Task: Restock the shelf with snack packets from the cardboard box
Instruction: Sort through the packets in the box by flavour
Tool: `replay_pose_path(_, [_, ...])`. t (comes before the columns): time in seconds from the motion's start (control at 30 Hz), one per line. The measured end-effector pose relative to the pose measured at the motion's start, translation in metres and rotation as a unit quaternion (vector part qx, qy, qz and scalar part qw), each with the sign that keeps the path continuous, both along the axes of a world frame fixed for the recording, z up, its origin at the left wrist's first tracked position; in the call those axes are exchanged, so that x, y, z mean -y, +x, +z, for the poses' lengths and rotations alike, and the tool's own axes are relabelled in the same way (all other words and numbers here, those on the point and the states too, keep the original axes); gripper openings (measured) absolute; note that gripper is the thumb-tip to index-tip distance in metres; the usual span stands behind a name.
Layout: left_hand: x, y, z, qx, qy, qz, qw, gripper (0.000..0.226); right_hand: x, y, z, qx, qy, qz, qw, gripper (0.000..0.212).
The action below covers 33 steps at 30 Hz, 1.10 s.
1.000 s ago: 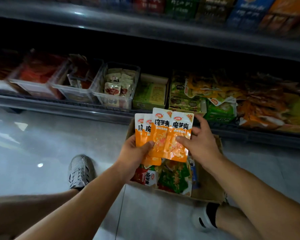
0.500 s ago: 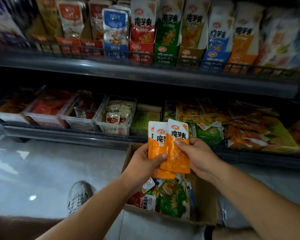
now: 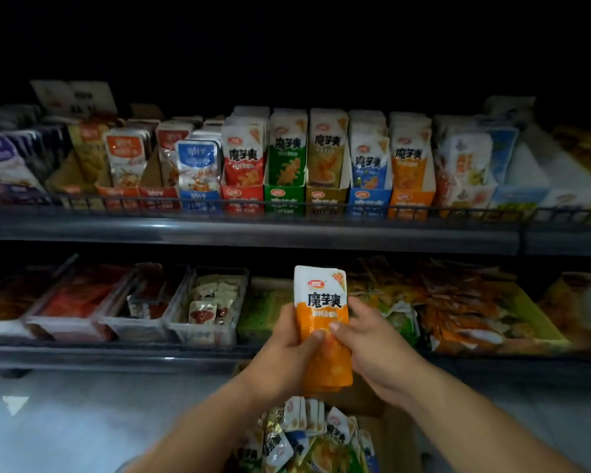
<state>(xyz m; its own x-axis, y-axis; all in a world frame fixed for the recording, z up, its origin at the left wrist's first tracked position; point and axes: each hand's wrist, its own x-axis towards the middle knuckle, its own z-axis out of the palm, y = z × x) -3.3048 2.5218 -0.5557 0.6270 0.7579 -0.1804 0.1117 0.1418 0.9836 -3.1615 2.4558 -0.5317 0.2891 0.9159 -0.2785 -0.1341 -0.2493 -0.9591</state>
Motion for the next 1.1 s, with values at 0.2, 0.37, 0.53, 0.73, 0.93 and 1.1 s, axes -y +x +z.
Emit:
replay_pose_path(0.2, [-0.033,0.033,0.065,-0.123,0.248,0.008,0.961,0.037,-0.018,0.032,0.047,0.3,0.084,-0.055,0.949,0.021])
replay_pose_path(0.37, [-0.063,0.095,0.134,-0.114,0.405,0.038,0.906,0.031,-0.047,0.085,0.104,0.4,0.186,-0.146,0.886,0.023])
replay_pose_path(0.53, [-0.08,0.16,0.179,-0.09,0.484,0.086,0.866,0.028,-0.068,0.142,0.152,0.541,0.19,-0.218,0.79,0.025])
replay_pose_path(0.73, [-0.107,0.207,0.185,-0.113,0.498,0.074,0.857,0.033,-0.095,0.191,0.164,0.522,0.177,-0.201,0.81,0.033])
replay_pose_path(0.93, [-0.117,0.221,0.168,-0.14,0.476,0.034,0.867,0.035,-0.104,0.215,0.143,0.475,0.17,-0.18,0.844,0.028])
replay_pose_path(1.1, [-0.115,0.222,0.159,-0.185,0.522,0.043,0.832,0.037,-0.105,0.22,0.13,0.461,0.149,-0.164,0.86,0.027])
